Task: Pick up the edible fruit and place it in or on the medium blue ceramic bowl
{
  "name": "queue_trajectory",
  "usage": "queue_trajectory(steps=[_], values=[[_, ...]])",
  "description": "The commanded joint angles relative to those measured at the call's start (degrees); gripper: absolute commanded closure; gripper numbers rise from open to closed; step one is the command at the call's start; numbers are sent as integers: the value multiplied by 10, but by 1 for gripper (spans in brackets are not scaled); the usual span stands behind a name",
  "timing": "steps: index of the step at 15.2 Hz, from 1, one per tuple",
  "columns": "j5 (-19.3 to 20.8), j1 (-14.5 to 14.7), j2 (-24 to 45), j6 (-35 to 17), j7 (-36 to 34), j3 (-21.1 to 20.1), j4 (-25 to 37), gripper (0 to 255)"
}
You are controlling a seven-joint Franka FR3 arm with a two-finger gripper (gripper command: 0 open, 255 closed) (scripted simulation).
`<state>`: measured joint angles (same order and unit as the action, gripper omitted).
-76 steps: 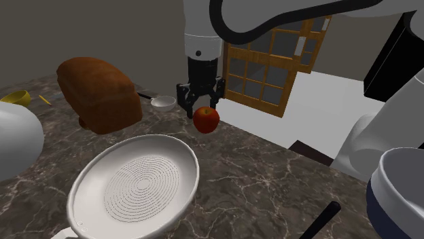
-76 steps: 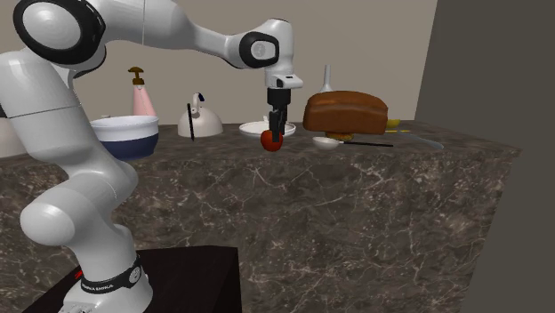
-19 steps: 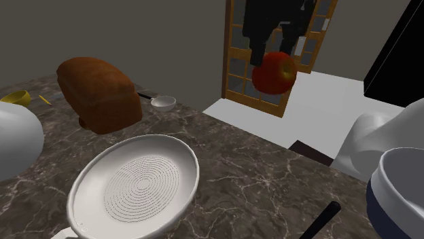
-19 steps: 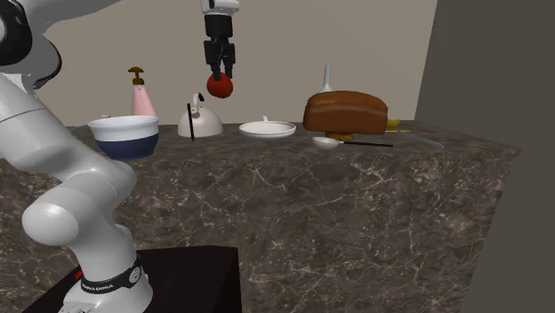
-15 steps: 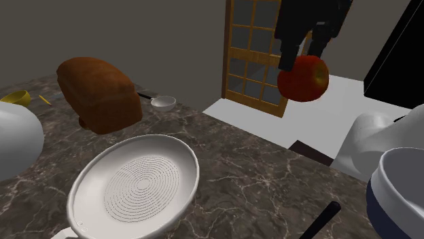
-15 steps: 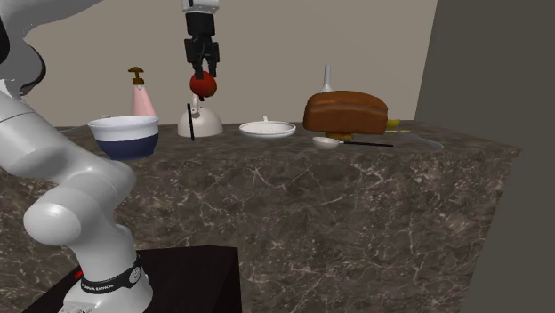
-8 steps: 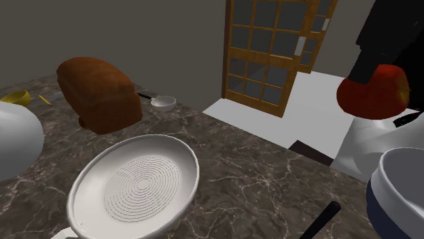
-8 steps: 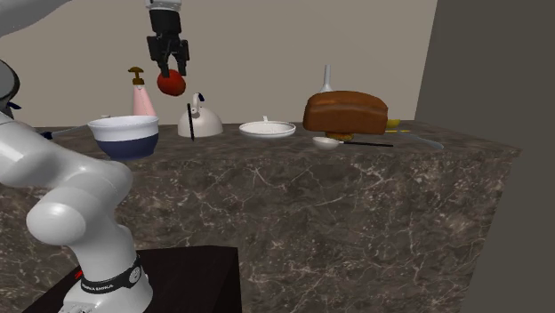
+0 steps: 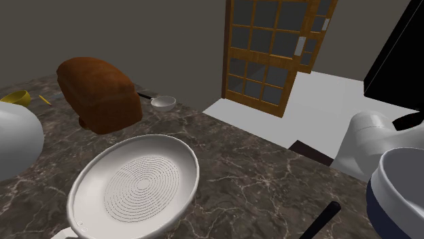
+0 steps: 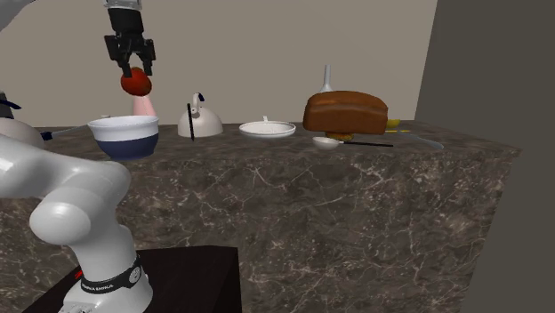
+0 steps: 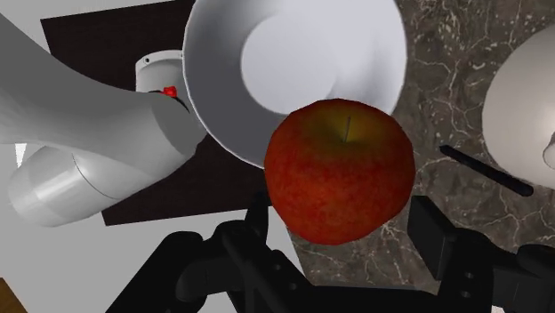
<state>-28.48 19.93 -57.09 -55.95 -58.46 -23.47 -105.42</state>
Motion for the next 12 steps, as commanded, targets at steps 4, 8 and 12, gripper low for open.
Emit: queue_trajectory(steps=[4, 8, 12], values=[[-30, 15, -49, 27, -33, -5, -13, 255], [-35, 20, -77, 9, -25, -9, -60, 255], [-40, 25, -105, -8, -18, -15, -105, 255]])
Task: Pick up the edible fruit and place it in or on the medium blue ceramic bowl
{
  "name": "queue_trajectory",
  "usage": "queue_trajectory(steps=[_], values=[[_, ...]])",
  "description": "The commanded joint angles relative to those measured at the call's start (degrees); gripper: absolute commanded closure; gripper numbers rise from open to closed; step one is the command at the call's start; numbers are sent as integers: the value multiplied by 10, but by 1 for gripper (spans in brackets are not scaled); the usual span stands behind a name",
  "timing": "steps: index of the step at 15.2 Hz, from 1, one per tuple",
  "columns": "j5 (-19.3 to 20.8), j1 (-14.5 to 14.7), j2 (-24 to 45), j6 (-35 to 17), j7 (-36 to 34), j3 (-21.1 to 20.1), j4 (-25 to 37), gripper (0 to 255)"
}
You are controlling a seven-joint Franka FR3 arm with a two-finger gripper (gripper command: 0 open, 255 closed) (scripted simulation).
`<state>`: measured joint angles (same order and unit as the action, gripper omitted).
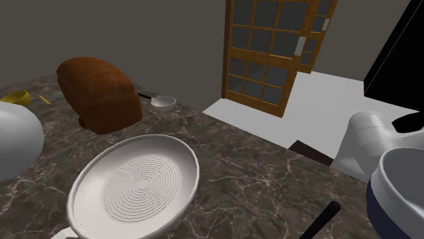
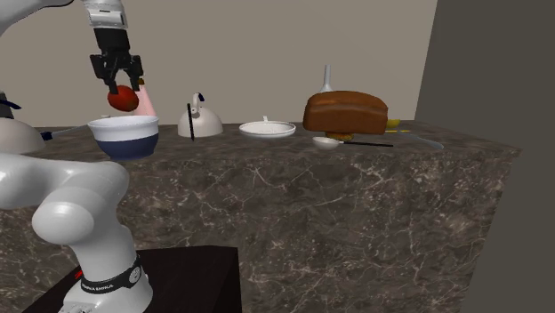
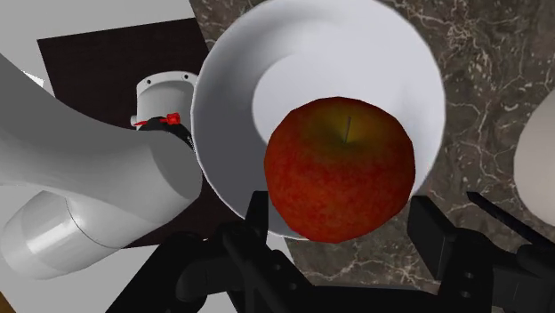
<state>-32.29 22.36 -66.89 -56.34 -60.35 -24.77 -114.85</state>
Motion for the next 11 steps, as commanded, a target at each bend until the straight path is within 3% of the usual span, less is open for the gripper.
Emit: queue_trajectory(steps=[1, 6, 11], values=[[-3, 2, -13, -8, 3, -3, -22, 255], [-12, 9, -46, -28, 11, -12, -74, 255], [-12, 10, -47, -29, 11, -12, -76, 255]])
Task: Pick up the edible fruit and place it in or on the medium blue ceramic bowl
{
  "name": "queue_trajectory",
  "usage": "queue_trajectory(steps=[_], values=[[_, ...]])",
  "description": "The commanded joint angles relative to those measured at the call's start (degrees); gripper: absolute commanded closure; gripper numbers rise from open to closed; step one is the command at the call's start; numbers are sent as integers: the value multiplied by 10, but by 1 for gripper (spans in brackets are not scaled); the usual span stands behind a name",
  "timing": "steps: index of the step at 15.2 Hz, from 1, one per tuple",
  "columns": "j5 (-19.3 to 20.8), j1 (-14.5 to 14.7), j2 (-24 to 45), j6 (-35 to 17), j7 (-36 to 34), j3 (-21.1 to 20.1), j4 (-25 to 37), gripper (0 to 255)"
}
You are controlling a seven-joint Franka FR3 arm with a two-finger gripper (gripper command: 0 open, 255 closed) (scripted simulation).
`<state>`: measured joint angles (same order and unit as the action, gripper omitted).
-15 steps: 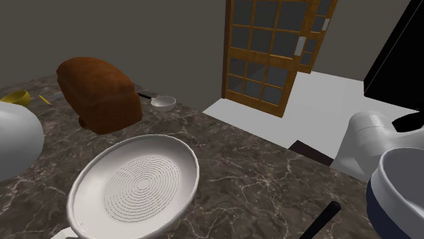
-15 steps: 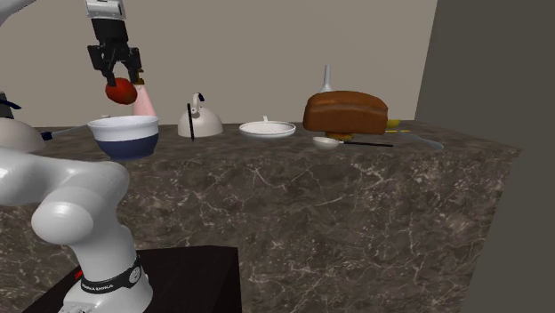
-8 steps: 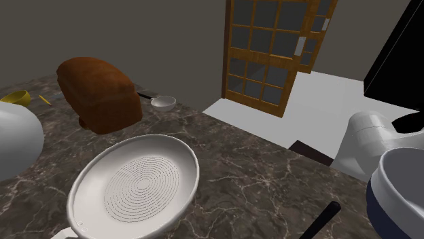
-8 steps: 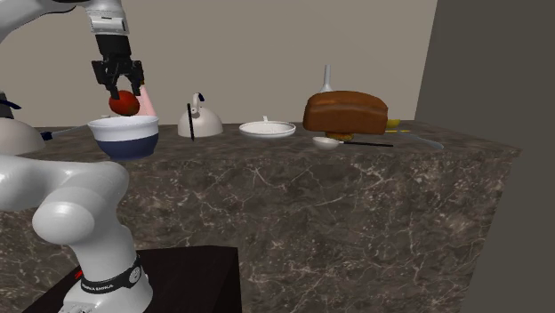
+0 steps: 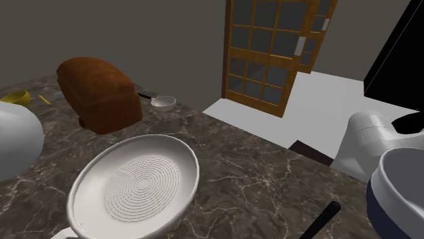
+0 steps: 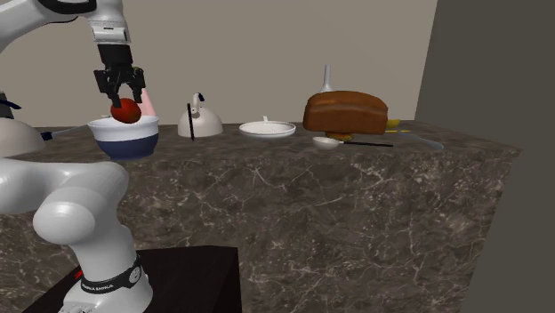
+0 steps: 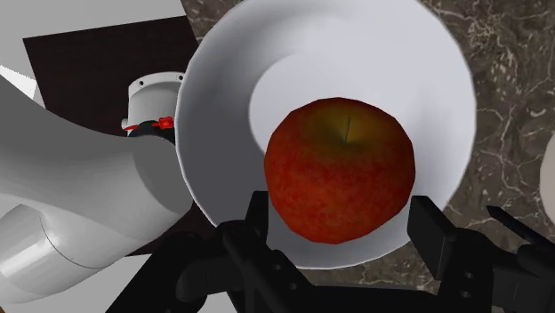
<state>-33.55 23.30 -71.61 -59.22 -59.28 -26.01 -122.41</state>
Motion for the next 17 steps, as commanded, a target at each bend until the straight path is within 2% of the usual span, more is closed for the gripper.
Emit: queue_trajectory(steps=[1, 3, 4, 9, 13, 17], values=[[0, 0, 0, 0, 0, 0, 0, 255], [0, 0, 0, 0, 0, 0, 0, 255], [0, 0, 0, 0, 0, 0, 0, 0], [0, 0, 0, 0, 0, 0, 0, 0], [18, -10, 60, 40, -13, 19, 99, 0], [18, -10, 60, 40, -13, 19, 99, 0]])
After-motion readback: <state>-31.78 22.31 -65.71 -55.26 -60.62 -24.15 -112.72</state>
